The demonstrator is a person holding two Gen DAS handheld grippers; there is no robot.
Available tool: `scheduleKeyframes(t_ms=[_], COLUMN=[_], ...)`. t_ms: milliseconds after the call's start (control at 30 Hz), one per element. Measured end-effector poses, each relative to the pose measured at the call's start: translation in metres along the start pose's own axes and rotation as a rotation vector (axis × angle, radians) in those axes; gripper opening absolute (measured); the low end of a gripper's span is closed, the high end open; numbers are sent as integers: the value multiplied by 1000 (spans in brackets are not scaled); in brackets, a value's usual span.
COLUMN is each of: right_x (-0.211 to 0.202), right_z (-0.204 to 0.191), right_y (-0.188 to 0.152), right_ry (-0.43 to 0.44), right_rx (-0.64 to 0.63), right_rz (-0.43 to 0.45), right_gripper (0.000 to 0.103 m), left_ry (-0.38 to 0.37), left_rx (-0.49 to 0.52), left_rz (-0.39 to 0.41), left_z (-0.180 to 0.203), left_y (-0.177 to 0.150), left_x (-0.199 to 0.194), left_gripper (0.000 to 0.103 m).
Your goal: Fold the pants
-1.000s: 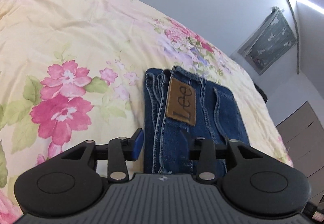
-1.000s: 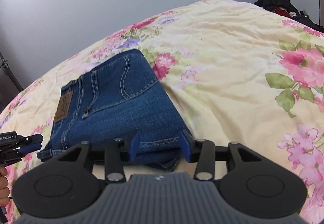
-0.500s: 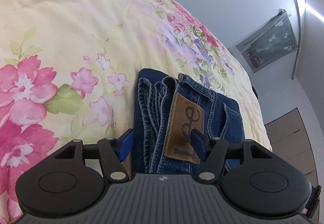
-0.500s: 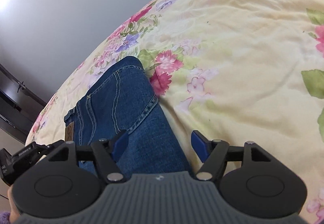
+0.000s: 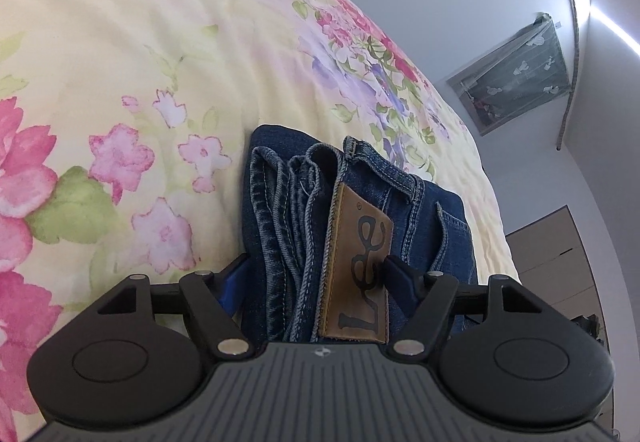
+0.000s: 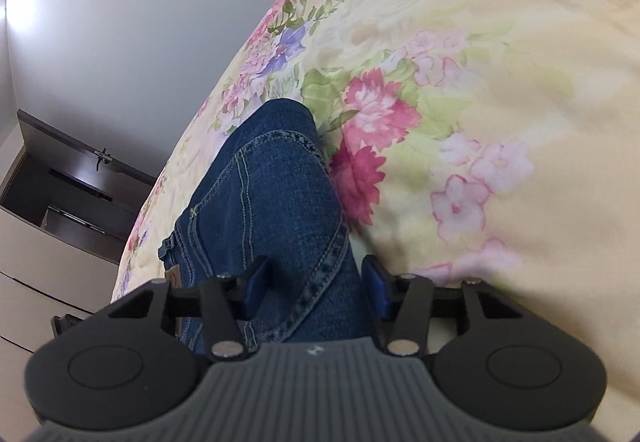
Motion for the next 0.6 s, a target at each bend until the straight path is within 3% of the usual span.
scheduleKeyframes(t_ms=[100,333,600], right_x=[2,-15,-44], right_z=[-4,-35,-110], right_y=[1,1,-8], right_ry=[-14,-37,-26], right_rx=[-13,-97,-228], right_rz=[8,25,40], right_gripper=[43,21,17], left_ry=[-3,-6,-19], left_rx=[11,45,57], left_rz=[1,10,65], left_z=[1,11,25], left_y=[0,3,9], left_x=[-1,-12,-70], left_gripper=[69,36,31])
Point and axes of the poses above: each gripper's, at about its wrist camera, not at the fingertips, and x roughly the way its jaws point, z to its right, y to its top, the point moved 6 cm from there along x, roughly the way its jaws point, and after that the axes turned 1 degree about -y, right-handed, at the moved point
